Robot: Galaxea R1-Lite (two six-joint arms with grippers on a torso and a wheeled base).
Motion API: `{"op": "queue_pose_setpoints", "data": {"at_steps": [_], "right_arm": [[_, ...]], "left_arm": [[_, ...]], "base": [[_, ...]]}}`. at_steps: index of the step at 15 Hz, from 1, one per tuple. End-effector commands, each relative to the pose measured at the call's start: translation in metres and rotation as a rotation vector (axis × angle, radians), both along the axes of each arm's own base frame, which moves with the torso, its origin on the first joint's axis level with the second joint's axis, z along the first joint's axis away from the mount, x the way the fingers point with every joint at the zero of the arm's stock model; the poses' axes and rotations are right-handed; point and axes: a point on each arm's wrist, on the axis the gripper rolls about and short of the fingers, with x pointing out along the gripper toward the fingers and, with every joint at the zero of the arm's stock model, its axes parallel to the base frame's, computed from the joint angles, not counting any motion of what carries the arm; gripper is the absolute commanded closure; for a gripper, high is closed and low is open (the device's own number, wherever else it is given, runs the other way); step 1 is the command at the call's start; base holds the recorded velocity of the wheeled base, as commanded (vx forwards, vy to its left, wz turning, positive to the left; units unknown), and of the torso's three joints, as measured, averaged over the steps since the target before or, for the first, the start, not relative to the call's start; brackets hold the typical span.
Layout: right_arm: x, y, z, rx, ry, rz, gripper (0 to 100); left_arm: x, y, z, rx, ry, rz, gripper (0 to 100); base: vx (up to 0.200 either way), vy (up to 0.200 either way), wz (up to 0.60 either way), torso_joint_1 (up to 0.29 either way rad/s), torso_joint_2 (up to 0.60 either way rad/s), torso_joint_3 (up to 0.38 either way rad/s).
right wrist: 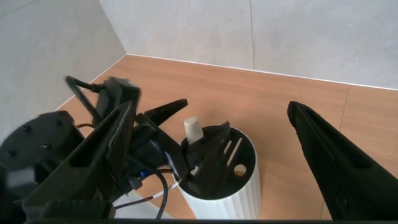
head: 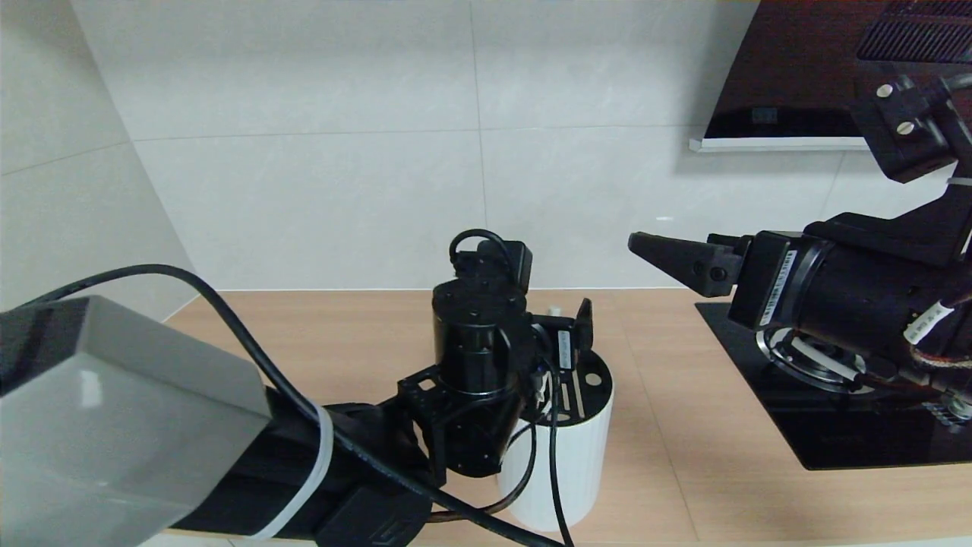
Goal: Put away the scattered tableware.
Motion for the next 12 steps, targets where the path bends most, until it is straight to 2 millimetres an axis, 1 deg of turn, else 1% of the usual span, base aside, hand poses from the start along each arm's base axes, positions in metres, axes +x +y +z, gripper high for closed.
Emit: {"op": "queue_pose_setpoints", "data": {"at_steps": [1, 2, 4, 5, 6, 7, 8, 9, 11, 12], "right_arm": [[-0.001, -0.002, 0.002, 0.007, -0.007, -0.007, 0], [0.001, -0.005, 0.002, 0.006, -0.008, -0.027, 0], [0.011, -0.021, 0.010, 0.022, -0.048, -0.131, 0], [0.009, -0.032, 0.015, -0.002, -0.092, -0.174, 0], [0.002, -0.041, 0.019, -0.018, -0.129, -0.190, 0], [-0.007, -0.049, 0.019, -0.019, -0.149, -0.194, 0], [-0.021, -0.060, 0.018, -0.019, -0.167, -0.196, 0], [-0.041, -0.080, 0.017, -0.012, -0.200, -0.223, 0], [-0.067, -0.113, 0.009, 0.006, -0.239, -0.318, 0], [-0.075, -0.121, 0.005, 0.009, -0.248, -0.342, 0]], "left_arm": [[-0.014, 0.016, 0.040, -0.101, -0.084, -0.014, 0], [-0.023, 0.026, 0.055, -0.135, -0.116, -0.039, 0], [-0.043, 0.058, 0.083, -0.178, -0.182, -0.093, 0], [-0.053, 0.077, 0.097, -0.195, -0.218, -0.117, 0], [-0.063, 0.095, 0.105, -0.197, -0.246, -0.119, 0], [-0.068, 0.109, 0.109, -0.192, -0.268, -0.098, 0], [-0.074, 0.126, 0.113, -0.187, -0.292, -0.063, 0], [-0.088, 0.156, 0.112, -0.175, -0.311, 0.004, 0], [-0.116, 0.195, 0.097, -0.147, -0.298, 0.081, 0], [-0.125, 0.205, 0.092, -0.135, -0.287, 0.098, 0]], "base": [[0.000, 0.000, 0.00, 0.000, 0.00, 0.000], [0.000, 0.000, 0.00, 0.000, 0.00, 0.000], [0.000, 0.000, 0.00, 0.000, 0.00, 0.000], [0.000, 0.000, 0.00, 0.000, 0.00, 0.000], [0.000, 0.000, 0.00, 0.000, 0.00, 0.000], [0.000, 0.000, 0.00, 0.000, 0.00, 0.000], [0.000, 0.000, 0.00, 0.000, 0.00, 0.000], [0.000, 0.000, 0.00, 0.000, 0.00, 0.000], [0.000, 0.000, 0.00, 0.000, 0.00, 0.000], [0.000, 0.000, 0.00, 0.000, 0.00, 0.000]]}}
